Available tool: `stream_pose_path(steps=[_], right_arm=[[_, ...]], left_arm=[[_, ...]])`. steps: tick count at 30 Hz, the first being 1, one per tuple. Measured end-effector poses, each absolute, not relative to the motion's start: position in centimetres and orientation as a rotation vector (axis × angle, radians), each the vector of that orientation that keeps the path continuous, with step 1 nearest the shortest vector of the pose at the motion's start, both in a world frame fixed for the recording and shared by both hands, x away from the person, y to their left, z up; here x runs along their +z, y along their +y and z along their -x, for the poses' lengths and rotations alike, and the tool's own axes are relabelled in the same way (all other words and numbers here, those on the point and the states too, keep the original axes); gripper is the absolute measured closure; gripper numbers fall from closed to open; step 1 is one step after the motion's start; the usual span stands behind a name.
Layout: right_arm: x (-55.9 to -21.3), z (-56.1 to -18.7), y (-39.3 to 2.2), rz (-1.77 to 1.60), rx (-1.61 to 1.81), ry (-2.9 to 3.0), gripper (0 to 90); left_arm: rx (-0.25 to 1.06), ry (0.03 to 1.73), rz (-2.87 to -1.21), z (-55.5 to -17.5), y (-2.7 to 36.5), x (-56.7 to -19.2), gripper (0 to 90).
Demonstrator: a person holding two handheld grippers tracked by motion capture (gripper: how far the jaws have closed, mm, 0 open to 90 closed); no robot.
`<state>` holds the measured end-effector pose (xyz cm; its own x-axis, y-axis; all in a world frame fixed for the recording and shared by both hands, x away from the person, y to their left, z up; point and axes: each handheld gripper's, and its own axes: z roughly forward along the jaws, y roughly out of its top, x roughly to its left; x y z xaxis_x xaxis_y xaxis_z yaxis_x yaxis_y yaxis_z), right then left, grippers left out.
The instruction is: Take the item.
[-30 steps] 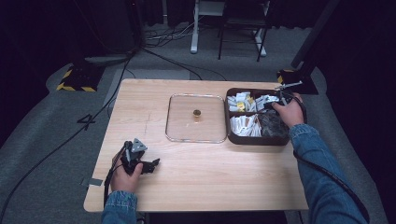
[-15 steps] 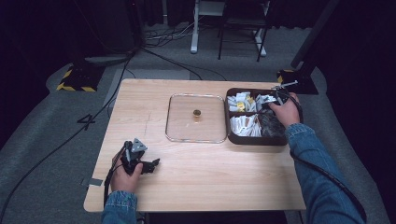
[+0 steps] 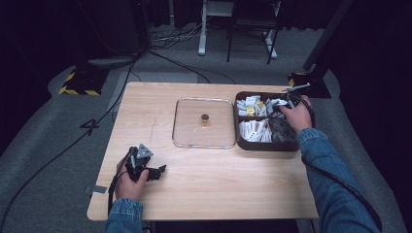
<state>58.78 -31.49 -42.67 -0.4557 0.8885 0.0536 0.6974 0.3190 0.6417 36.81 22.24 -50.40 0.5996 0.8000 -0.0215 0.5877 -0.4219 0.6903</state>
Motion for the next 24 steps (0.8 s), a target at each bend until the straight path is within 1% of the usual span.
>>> stream_pose_path(steps=[1,5,8,24], right_arm=[[-42.8,-58.8,-31.4,-1.434,0.871,2.290,85.5],[-43.1,-58.8,-31.2,-1.419,0.851,2.295,90.0],[-42.7,-58.5,-31.1,-1.396,0.847,2.283,90.0],[-37.7,-56.3,-31.9,-1.286,1.074,2.220,90.0]], left_arm=[[0.410,1.092,-2.159,-36.8,22.2,-50.4,14.8],[0.410,1.091,-2.159,-36.8,22.2,-50.4,14.8],[0.410,1.092,-2.158,-36.8,22.2,-50.4,14.7],[0.410,1.092,-2.157,-36.8,22.2,-50.4,14.8]])
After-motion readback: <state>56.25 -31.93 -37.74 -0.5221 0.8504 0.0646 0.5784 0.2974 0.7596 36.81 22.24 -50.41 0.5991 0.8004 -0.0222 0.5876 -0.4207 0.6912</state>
